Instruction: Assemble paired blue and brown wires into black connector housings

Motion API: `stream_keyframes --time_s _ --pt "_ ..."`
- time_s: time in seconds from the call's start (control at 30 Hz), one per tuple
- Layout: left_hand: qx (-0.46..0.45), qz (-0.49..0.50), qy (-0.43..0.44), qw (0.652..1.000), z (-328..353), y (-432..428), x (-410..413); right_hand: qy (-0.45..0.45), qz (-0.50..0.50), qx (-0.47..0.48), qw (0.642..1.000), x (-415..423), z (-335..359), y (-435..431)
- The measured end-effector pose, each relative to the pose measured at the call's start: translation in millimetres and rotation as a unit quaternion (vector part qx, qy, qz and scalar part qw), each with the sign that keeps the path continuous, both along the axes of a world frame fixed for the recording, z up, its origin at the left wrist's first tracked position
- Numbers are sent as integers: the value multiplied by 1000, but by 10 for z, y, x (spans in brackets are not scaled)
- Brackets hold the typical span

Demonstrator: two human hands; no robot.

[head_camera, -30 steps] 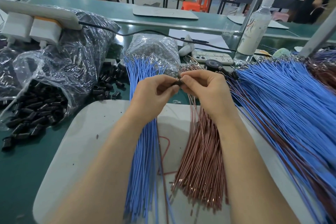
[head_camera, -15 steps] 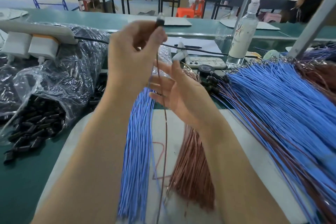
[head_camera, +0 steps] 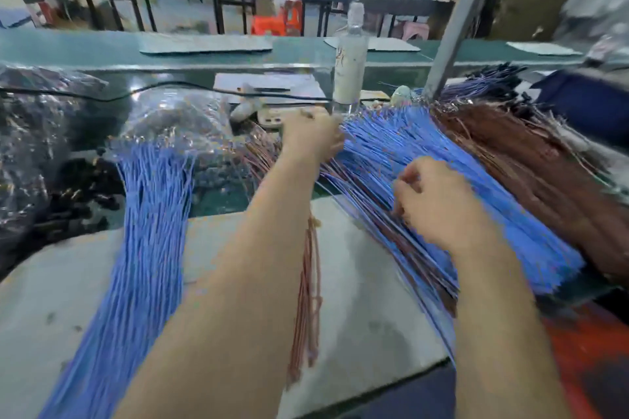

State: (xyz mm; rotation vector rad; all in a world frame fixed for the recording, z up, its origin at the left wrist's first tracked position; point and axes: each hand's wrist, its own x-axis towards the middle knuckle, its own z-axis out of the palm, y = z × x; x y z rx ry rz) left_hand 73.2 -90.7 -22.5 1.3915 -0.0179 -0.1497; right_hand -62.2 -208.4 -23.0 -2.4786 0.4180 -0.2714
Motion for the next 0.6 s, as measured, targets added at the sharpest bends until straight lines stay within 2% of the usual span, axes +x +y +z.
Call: stream_keyframes --time_s 0.03,0.07,0.13,0.2,0.3,0.37,0.5,0.6 --pt "39 -38 34 998 -139 -108 -41 31 -26 -43 998 -5 -105 -2" --pt "140 -68 37 987 -279 -195 -139 60 -50 -73 994 -9 -189 17" --pt "340 -107 -27 934 -609 -335 -272 84 -80 -90 989 -20 -422 3" --pt "438 -85 -96 890 -686 -382 -268 69 -93 -82 990 -12 -524 -34" --pt "478 -82 -131 865 -640 -412 -189 60 -93 -69 991 38 -497 -30" --pt "484 -96 -127 860 -646 -411 -208 47 -89 -57 993 51 -471 13" --pt "451 -99 -119 879 -620 -349 -179 -27 -77 -66 995 94 -411 125" --pt "378 -84 -104 916 -533 -301 -229 -50 -51 -36 997 150 -368 228"
